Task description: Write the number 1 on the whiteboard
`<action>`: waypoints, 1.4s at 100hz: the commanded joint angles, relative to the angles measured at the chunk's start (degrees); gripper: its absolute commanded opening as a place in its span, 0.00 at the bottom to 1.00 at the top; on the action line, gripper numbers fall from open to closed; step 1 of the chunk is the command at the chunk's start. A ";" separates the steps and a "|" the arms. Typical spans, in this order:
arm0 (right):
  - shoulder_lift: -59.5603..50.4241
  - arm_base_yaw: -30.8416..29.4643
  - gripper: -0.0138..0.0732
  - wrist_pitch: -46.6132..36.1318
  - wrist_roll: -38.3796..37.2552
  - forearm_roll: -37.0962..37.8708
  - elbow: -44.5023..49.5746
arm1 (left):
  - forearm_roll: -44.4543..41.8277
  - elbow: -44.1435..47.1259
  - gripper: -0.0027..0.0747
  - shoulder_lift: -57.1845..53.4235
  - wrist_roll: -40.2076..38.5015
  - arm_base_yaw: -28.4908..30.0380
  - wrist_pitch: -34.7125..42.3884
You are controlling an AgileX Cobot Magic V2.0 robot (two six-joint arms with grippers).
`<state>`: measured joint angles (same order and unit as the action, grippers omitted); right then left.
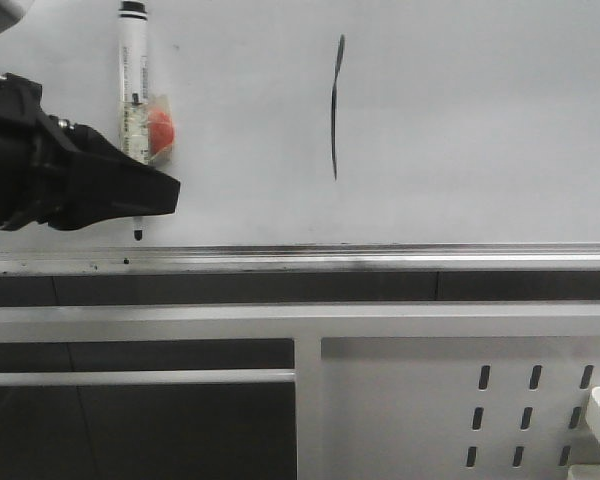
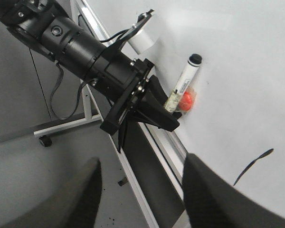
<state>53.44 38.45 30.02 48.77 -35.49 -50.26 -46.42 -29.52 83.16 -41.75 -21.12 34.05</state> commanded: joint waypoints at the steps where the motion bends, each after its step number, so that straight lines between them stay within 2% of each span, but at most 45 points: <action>1: -0.38 -0.37 0.55 -2.67 -0.01 -0.96 -1.82 | 6.13 -2.85 0.43 -1.69 0.35 1.35 4.46; 8: -0.38 -0.37 0.55 -2.67 -0.01 -0.96 -1.82 | 6.24 -2.85 0.59 -1.69 0.35 1.35 3.84; 13: -0.38 -0.37 0.55 -2.81 -0.01 -0.96 -1.82 | 6.24 -2.85 0.62 -1.69 0.35 1.35 3.43; 37: -0.38 -0.37 0.55 -3.13 -0.01 -0.96 -1.82 | 5.37 -2.72 0.60 -2.04 0.35 1.35 3.22; 66: -0.38 -0.37 0.55 -3.53 -0.01 -0.96 -1.82 | 3.09 -2.64 0.60 -5.42 0.35 1.35 -5.02; 99: -0.38 -0.37 0.55 -4.59 -0.01 -0.96 -1.82 | 1.92 -1.32 0.60 -6.57 0.35 1.25 -6.16; 133: -0.38 -0.37 0.55 -4.25 -0.01 -0.75 -1.82 | 1.67 5.05 0.60 -15.69 -0.37 1.25 -6.28; 137: -0.50 -0.37 0.54 -3.57 -0.01 -0.75 -1.82 | 1.22 5.73 0.58 -17.64 -1.74 1.25 -6.28; 140: -0.80 -0.37 0.50 -2.56 0.48 -0.48 -1.82 | 0.95 6.42 0.54 -19.04 -2.58 1.25 -6.28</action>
<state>53.44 38.45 29.19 48.77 -35.49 -50.26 -46.69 -23.34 68.94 -42.17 -20.08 24.79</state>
